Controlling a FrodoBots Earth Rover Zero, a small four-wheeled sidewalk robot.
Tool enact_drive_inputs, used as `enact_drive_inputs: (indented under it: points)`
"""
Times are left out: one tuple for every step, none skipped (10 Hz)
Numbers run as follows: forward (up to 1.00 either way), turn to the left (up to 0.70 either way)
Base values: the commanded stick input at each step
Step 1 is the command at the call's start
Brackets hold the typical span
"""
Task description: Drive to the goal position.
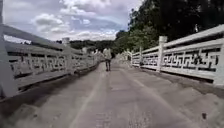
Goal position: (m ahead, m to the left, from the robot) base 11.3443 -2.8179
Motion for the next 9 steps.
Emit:
enact_drive_inputs:
  points:
    - [0.0, 0.0]
    - [0.0, 0.0]
    - [0.0, 0.0]
    - [0.2, 0.0]
    - [0.45, 0.0]
    - [0.45, 0.0]
    - [0.45, 0.0]
    - [0.45, 0.0]
    - [0.45, 0.0]
